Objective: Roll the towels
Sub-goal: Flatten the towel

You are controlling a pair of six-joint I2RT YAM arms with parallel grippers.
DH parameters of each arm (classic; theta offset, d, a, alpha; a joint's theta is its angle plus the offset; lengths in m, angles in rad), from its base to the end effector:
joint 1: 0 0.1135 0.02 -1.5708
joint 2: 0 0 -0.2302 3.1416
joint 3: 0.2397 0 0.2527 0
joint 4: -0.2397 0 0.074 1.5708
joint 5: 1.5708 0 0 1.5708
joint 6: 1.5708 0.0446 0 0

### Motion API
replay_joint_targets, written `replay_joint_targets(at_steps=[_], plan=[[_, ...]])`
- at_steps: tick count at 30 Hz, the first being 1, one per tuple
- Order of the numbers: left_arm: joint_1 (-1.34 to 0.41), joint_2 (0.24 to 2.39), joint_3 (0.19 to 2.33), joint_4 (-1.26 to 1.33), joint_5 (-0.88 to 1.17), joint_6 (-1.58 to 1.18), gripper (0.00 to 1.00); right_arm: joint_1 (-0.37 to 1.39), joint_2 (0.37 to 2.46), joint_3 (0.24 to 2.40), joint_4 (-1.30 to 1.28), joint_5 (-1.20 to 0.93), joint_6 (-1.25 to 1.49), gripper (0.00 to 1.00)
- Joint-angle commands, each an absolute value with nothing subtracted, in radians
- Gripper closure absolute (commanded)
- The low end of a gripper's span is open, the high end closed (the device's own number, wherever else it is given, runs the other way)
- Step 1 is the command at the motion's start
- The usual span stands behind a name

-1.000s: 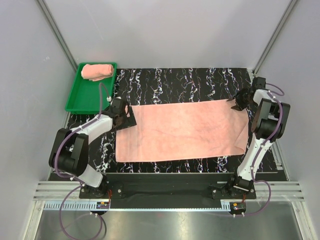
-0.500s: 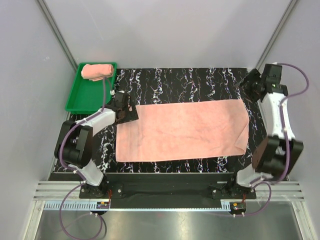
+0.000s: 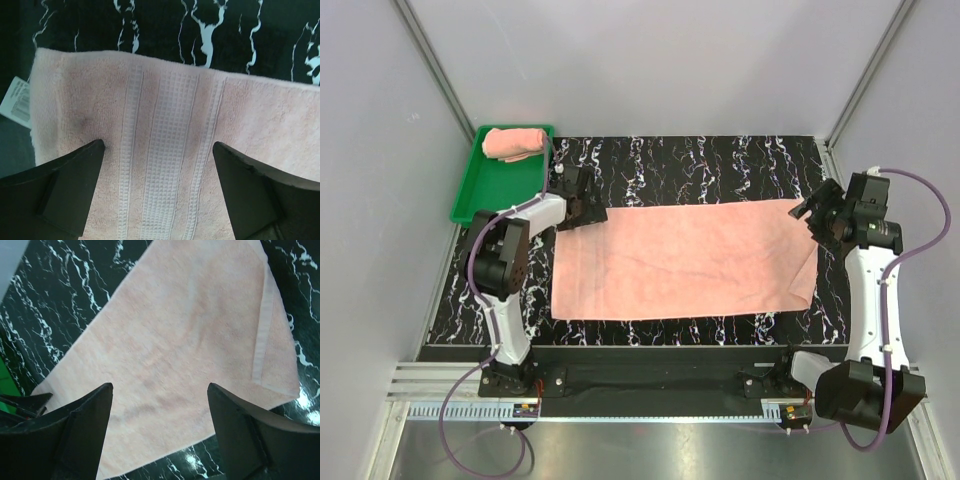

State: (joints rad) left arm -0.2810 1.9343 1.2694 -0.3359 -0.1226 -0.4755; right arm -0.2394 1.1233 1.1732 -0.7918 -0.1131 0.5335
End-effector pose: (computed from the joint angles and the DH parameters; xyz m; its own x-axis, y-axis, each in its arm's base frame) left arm 0.3819 -0.1045 0.1249 -0.8161 -0.2373 -0.5269 -0.1819 0.9709 -0.1555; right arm 0.2439 -0.0543 0.3133 -0.4865 0.6389 -0.5960 0.4671 0.7666 0.4406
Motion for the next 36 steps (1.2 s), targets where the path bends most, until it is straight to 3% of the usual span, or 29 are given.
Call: replay_joint_targets(at_steps=[1, 10, 19, 27, 32, 36], plan=[[-0.25, 1.994, 1.325, -0.327, -0.083, -0.468, 0.04, -0.241, 1.077, 1.144, -0.807, -0.074, 0.528, 0.16], [-0.235, 1.976, 1.353, -0.347, -0.051, -0.482, 0.03, -0.241, 1.039, 1.138, -0.807, -0.075, 0.54, 0.15], [-0.259, 1.588, 1.252, -0.475, -0.165, -0.517, 0.01, -0.241, 0.96, 1.082, -0.787, -0.086, 0.54, 0.14], [-0.265, 1.064, 0.757, -0.52, -0.175, -0.644, 0.02, -0.241, 0.939, 1.009, -0.713, -0.17, 0.563, 0.14], [-0.262, 0.78, 0.56, -0.546, -0.186, -0.754, 0.04, -0.241, 0.95, 0.982, -0.693, -0.21, 0.565, 0.14], [-0.261, 0.672, 0.441, -0.526, -0.172, -0.808, 0.07, -0.241, 0.94, 0.96, -0.689, -0.221, 0.56, 0.14]])
